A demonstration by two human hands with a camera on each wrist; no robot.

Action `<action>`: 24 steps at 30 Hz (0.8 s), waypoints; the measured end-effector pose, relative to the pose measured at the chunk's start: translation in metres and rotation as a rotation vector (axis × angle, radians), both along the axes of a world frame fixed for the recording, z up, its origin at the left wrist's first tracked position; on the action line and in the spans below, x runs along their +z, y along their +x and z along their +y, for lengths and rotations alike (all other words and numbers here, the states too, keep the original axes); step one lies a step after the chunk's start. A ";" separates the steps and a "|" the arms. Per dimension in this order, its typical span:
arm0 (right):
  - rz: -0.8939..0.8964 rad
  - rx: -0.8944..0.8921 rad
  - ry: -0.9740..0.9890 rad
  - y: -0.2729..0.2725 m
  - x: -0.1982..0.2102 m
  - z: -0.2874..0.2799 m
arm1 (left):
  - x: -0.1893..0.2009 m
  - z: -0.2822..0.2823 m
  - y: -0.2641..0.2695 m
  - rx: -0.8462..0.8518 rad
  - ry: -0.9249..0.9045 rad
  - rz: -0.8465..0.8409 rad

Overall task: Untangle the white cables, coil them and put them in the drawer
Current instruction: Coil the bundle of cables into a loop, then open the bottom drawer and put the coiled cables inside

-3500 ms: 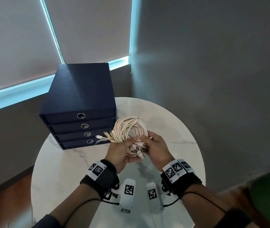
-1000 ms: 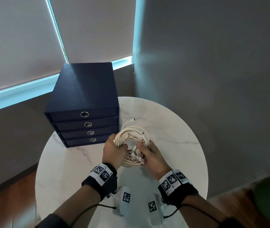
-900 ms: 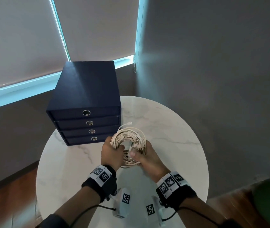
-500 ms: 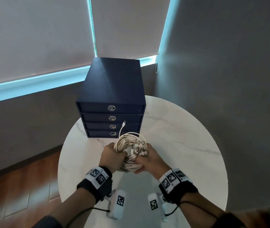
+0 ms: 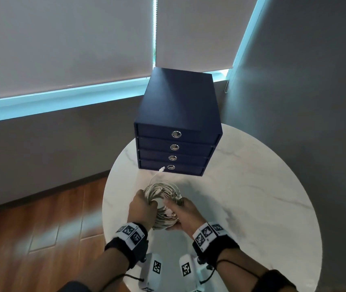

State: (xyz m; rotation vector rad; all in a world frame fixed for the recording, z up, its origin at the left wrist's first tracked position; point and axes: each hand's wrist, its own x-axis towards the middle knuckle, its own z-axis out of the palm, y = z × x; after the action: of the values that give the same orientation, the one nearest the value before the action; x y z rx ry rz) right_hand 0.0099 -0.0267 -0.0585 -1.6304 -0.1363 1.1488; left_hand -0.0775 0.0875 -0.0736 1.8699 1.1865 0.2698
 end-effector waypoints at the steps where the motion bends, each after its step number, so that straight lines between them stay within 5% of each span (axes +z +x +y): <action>1: -0.005 -0.018 -0.025 -0.003 -0.002 0.004 | -0.002 0.001 -0.003 0.000 -0.001 0.002; 7: -0.022 0.187 -0.069 -0.009 -0.013 0.006 | -0.016 0.015 -0.019 0.000 -0.040 0.053; 11: -0.209 0.346 -0.166 0.011 -0.018 0.012 | -0.026 0.028 -0.027 0.054 -0.050 0.108; 14: -0.451 0.226 -0.215 0.042 -0.044 0.024 | -0.032 0.038 -0.030 0.099 -0.064 0.130; 19: -0.607 0.096 -0.225 0.078 -0.072 0.051 | -0.041 0.051 -0.031 0.175 -0.049 0.160; 21: -0.588 0.020 -0.194 0.083 -0.072 0.063 | -0.042 0.052 -0.030 0.173 -0.031 0.161; 24: -0.218 -0.248 -0.001 0.082 -0.060 0.083 | -0.044 0.052 -0.030 0.176 -0.030 0.155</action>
State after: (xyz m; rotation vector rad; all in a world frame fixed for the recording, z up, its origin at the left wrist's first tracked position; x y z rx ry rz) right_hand 0.0923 0.0562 -0.1189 -1.7170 -0.0704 0.7831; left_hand -0.1074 0.1390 -0.1174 1.7888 1.4562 0.2046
